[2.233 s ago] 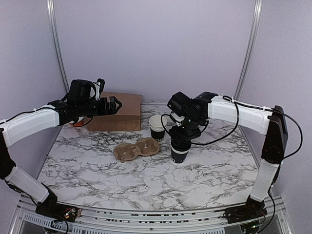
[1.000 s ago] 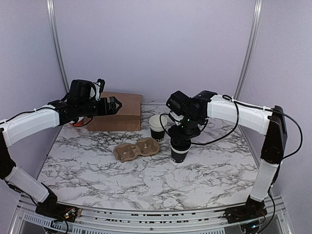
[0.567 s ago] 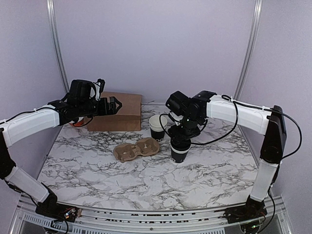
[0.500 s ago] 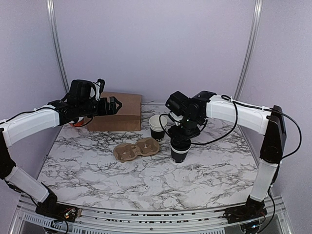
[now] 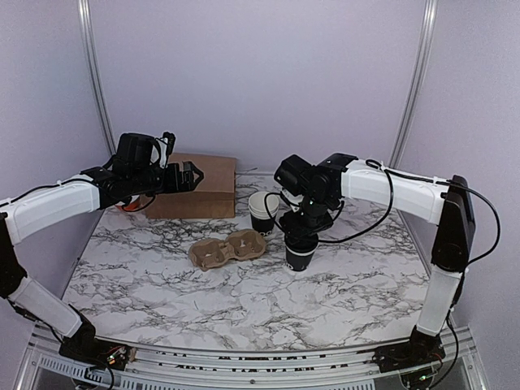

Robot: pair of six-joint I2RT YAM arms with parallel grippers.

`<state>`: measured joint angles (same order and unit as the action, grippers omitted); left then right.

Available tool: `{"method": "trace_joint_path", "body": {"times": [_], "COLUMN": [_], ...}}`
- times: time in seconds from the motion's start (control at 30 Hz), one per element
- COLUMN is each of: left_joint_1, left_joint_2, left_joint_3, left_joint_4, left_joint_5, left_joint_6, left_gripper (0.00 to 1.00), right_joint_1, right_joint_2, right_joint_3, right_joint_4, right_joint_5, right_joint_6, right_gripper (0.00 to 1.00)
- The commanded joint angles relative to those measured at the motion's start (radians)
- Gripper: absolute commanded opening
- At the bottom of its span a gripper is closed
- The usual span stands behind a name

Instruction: Pack the takeout coffee

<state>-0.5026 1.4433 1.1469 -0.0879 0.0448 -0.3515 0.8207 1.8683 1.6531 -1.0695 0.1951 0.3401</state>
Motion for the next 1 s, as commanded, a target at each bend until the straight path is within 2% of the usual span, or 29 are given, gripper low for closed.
{"method": "trace_joint_path", "body": {"times": [0.0, 0.97], "left_joint_1": [-0.002, -0.001], "left_joint_2": [0.013, 0.013], "left_joint_3": [0.022, 0.022], "left_joint_4": [-0.014, -0.015], "left_joint_5": [0.015, 0.015], "left_joint_6": [0.002, 0.002], "left_gripper": [0.99, 0.99], "right_joint_1": [0.009, 0.009], "right_joint_2": [0.014, 0.002], "right_joint_3": [0.002, -0.016], "right_joint_4": [-0.023, -0.033], "right_joint_5": [0.031, 0.044], "right_joint_6": [0.001, 0.025], "right_gripper": [0.73, 0.77]}}
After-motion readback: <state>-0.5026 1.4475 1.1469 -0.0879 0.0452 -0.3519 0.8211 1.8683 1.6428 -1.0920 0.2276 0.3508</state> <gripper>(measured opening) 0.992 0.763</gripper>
